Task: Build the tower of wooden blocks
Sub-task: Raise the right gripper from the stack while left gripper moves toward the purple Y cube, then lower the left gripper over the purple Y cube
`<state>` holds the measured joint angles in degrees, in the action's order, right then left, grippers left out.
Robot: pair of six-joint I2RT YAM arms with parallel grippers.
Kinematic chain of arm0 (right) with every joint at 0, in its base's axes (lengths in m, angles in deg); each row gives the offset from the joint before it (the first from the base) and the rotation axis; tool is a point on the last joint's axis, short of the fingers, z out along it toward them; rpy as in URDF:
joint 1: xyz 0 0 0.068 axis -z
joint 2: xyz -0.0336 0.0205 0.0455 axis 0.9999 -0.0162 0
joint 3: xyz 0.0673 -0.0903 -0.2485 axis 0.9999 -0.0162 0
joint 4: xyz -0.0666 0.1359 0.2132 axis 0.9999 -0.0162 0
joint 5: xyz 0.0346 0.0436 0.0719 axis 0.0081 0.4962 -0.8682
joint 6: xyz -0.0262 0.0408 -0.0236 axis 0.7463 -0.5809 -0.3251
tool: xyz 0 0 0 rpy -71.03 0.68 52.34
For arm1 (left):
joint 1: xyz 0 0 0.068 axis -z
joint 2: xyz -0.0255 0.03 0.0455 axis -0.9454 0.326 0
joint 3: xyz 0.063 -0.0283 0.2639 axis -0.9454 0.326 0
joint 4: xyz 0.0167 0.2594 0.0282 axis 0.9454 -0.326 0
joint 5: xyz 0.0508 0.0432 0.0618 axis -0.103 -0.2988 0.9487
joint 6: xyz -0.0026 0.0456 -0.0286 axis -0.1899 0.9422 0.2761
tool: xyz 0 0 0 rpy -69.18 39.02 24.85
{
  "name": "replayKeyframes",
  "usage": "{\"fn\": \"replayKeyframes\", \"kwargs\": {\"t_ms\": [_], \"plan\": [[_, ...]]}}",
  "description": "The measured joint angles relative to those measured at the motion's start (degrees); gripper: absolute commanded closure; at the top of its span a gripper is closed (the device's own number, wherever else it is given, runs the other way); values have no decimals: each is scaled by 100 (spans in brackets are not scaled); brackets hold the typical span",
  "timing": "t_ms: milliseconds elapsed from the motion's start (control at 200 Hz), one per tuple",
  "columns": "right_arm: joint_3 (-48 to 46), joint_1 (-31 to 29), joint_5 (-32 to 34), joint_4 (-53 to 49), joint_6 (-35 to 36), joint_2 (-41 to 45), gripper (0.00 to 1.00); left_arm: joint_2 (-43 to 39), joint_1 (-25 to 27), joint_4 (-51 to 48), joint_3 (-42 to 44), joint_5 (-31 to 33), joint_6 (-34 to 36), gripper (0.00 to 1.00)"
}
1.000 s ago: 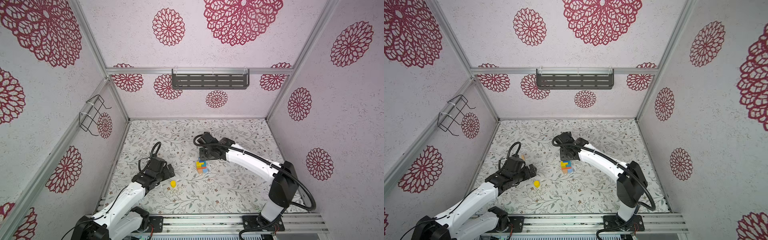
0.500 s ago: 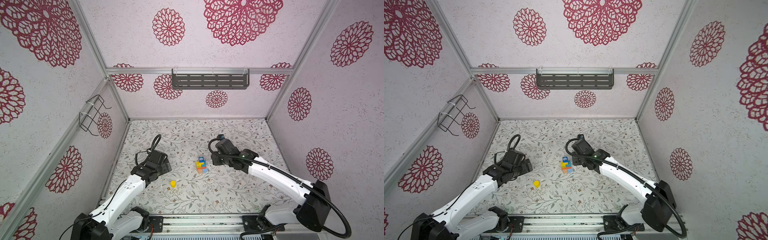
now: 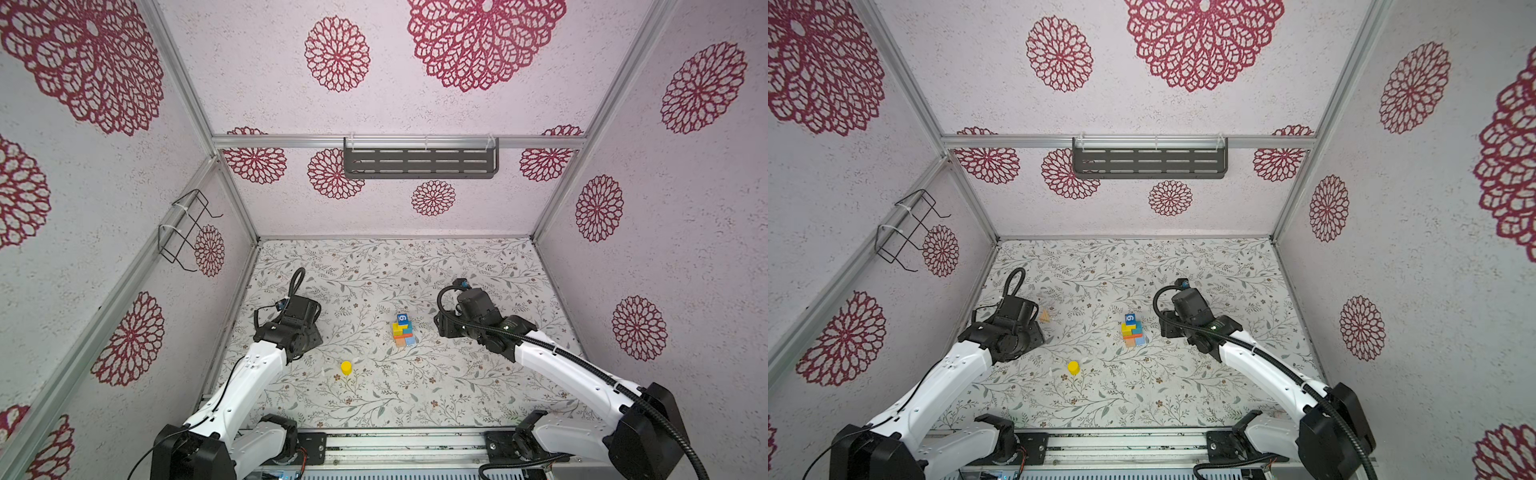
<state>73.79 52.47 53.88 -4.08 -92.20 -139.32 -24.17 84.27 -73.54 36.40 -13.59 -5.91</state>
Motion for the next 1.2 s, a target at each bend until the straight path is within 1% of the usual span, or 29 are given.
{"fn": "replayKeyframes", "kwargs": {"t_ms": [160,260,380,605,931,1201], "plan": [[-393,142,-83,306,92,175,2,378,-393,-24,-221,-144,68,19],[-579,273,-103,439,133,317,1,669,-553,4,-258,-199,105,17],[-723,472,-188,562,188,389,1,966,-616,52,-238,-188,94,14],[-979,710,-400,782,234,396,1,1235,-822,332,146,-197,-160,13],[-1097,737,-678,1010,229,393,1,1646,-946,531,131,-155,-238,22],[-1130,748,-702,1071,232,393,1,1928,-1058,660,-28,-127,-271,24]]}}
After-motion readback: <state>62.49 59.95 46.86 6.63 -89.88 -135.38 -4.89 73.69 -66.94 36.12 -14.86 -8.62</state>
